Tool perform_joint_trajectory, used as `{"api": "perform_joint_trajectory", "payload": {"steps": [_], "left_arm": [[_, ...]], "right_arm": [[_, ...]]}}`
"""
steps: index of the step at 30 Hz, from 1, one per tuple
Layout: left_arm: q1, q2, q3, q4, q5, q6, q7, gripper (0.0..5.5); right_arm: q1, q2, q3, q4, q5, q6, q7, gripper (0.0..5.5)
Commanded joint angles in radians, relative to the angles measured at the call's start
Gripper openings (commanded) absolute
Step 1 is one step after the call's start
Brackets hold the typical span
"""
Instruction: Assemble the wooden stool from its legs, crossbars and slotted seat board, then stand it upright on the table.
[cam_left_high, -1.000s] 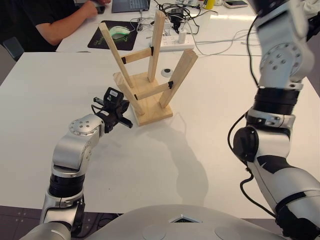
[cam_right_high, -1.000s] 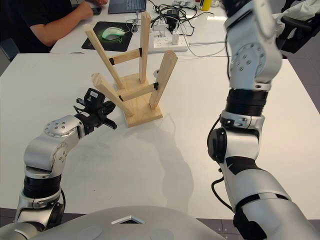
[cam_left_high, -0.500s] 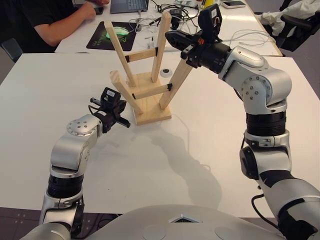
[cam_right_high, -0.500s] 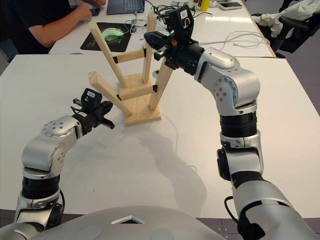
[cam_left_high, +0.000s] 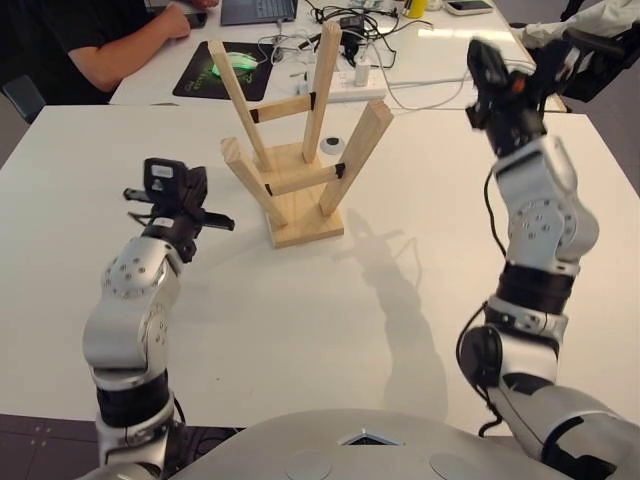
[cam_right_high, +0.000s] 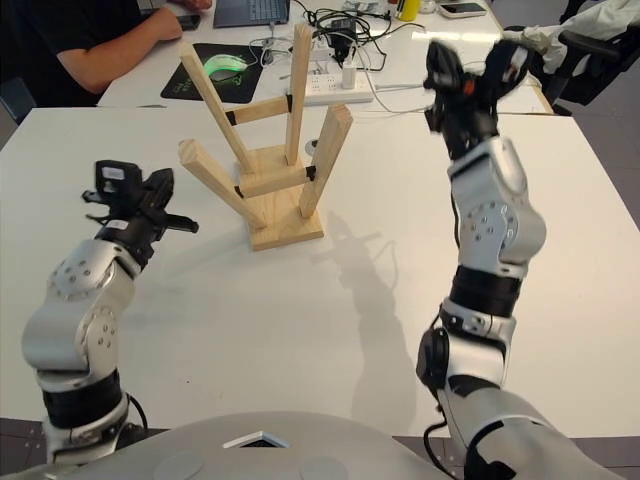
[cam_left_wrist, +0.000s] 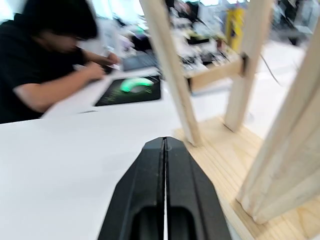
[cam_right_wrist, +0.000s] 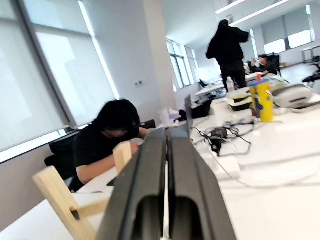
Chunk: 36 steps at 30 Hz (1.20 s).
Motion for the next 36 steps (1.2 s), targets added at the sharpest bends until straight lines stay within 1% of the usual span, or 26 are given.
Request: {"api": "perform_joint_trajectory", "payload": {"steps": [1,4,7,9,13,15,16,17,18,19,20,22,25,28,30,32,34,36], "left_arm": [[0.073,-0.040,-0.011,-0.099,0.040,-0.057,0.058,0.00],[0.065,-0.048,0.012,-0.127,0.085,-0.097,0.107,0.00],[0.046,-0.046,0.012,-0.144,0.123,-0.123,0.139,0.00],[0.046,-0.053,-0.006,-0.150,0.149,-0.128,0.160,0.00],[0.030,-0.064,-0.058,-0.132,0.158,-0.119,0.156,0.00],[-0.015,-0.050,-0.154,-0.082,0.127,-0.034,0.098,0.00],[-0.047,-0.060,-0.205,-0.061,0.113,-0.003,0.077,0.00],[-0.082,-0.053,-0.281,-0.038,0.097,0.064,0.041,0.00],[-0.097,-0.071,-0.332,-0.027,0.082,0.097,0.028,0.00],[-0.108,-0.081,-0.359,-0.027,0.086,0.114,0.033,0.00],[-0.107,-0.064,-0.381,-0.027,0.094,0.152,0.026,0.00],[-0.094,-0.061,-0.359,-0.033,0.116,0.173,0.041,0.00],[-0.075,-0.042,-0.255,-0.031,0.165,0.193,0.077,0.00],[-0.080,-0.043,-0.152,-0.037,0.193,0.159,0.115,0.00],[-0.098,-0.043,-0.094,-0.050,0.207,0.126,0.137,0.00],[-0.105,-0.042,-0.067,-0.057,0.215,0.095,0.148,0.00],[-0.101,-0.043,-0.067,-0.047,0.213,0.073,0.139,0.00],[-0.085,-0.052,-0.078,-0.028,0.201,0.054,0.123,0.00]], "right_arm": [[0.138,0.056,0.033,-0.135,-0.058,0.000,-0.115,0.02],[0.161,0.046,0.025,-0.138,-0.143,-0.052,-0.180,0.02],[0.151,0.036,0.020,-0.129,-0.177,-0.072,-0.200,0.02],[0.131,0.034,0.019,-0.125,-0.197,-0.081,-0.217,0.02],[0.091,0.071,0.068,-0.120,-0.187,-0.069,-0.212,0.02],[0.056,0.098,0.192,-0.117,-0.172,-0.047,-0.123,0.02],[0.053,0.084,0.311,-0.146,-0.138,0.030,-0.026,0.02],[0.059,0.062,0.420,-0.192,-0.108,0.094,0.058,0.02],[0.072,0.054,0.472,-0.236,-0.061,0.163,0.099,0.02],[0.085,0.051,0.493,-0.275,-0.015,0.224,0.117,0.02],[0.091,0.046,0.496,-0.295,-0.008,0.243,0.120,0.02],[0.096,0.044,0.472,-0.307,0.004,0.293,0.097,0.02],[0.111,-0.007,0.427,-0.271,-0.071,0.308,0.048,0.02],[0.123,-0.042,0.381,-0.227,-0.144,0.293,-0.009,0.02],[0.130,-0.066,0.326,-0.191,-0.198,0.269,-0.063,0.02],[0.132,-0.072,0.284,-0.171,-0.225,0.237,-0.083,0.02],[0.140,-0.061,0.261,-0.185,-0.218,0.196,-0.064,0.02],[0.147,-0.036,0.238,-0.272,-0.209,0.061,-0.035,0.02]]}}
